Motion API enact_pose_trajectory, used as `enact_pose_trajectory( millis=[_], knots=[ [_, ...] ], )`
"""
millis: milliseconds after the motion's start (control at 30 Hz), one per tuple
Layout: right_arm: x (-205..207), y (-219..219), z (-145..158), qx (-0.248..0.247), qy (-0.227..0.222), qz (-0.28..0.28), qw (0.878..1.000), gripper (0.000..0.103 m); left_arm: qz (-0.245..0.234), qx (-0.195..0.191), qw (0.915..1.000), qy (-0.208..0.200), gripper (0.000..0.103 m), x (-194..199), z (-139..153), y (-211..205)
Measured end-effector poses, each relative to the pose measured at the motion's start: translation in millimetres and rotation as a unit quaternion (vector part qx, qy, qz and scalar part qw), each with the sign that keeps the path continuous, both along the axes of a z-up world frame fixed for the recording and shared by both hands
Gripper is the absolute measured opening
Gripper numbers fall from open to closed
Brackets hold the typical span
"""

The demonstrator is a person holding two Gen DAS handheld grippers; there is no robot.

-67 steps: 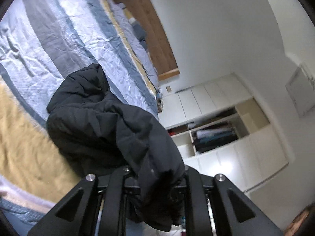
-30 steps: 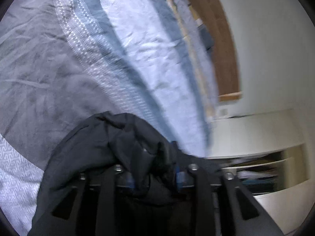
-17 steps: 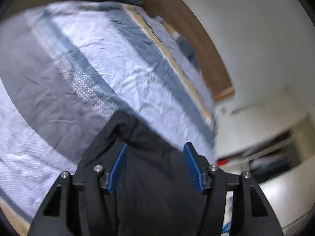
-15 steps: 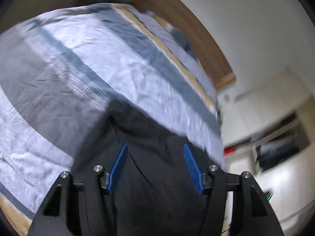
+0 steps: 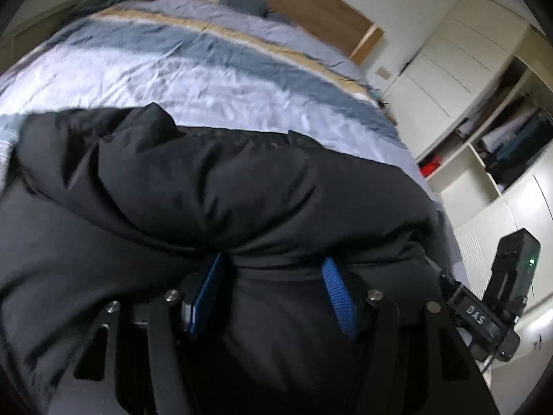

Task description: Fold large clothes

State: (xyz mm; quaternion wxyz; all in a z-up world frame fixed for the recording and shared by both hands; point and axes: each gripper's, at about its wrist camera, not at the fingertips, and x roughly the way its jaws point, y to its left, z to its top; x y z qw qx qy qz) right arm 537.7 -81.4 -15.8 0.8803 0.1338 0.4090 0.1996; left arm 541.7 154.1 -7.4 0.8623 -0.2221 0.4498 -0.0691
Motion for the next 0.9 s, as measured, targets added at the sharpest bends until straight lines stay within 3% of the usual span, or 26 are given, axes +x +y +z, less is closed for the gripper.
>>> enact_pose_trajectory(
  millis=[267,500,633,733,800,867,900],
  knots=[
    [78.1,8.9,-33.5,-0.004,0.041,-0.006,0.999,0.060,0.023,0.001,0.9993,0.029,0.058,77.6,-36.7,9.4],
    [99.6,-15.9,-45.4,0.023,0.059,0.005,0.998,0.060,0.004,-0.039,0.9985,0.039,0.058,89.3,-38.6,38.4],
    [106.2,-49.4,-50.7,0.040,0.068,-0.006,0.997,0.053,0.029,-0.062,0.9964,0.049,0.058,84.1,-39.7,79.9],
    [109.2,-72.8,-51.5,0.026,0.070,-0.031,0.997,0.053,0.071,-0.034,0.9941,0.075,0.058,78.3,-41.7,109.9],
    [110.9,-83.6,-49.8,-0.011,0.077,-0.050,0.996,0.055,0.094,0.000,0.9909,0.096,0.058,72.0,-41.0,126.2],
    [108.1,-88.9,-42.2,-0.074,0.075,-0.072,0.992,0.069,0.110,0.062,0.9867,0.102,0.058,62.5,-32.3,133.9],
    [105.2,-90.8,-36.2,-0.095,0.067,-0.078,0.990,0.071,0.114,0.081,0.9855,0.096,0.058,55.4,-25.8,135.8]
  ],
)
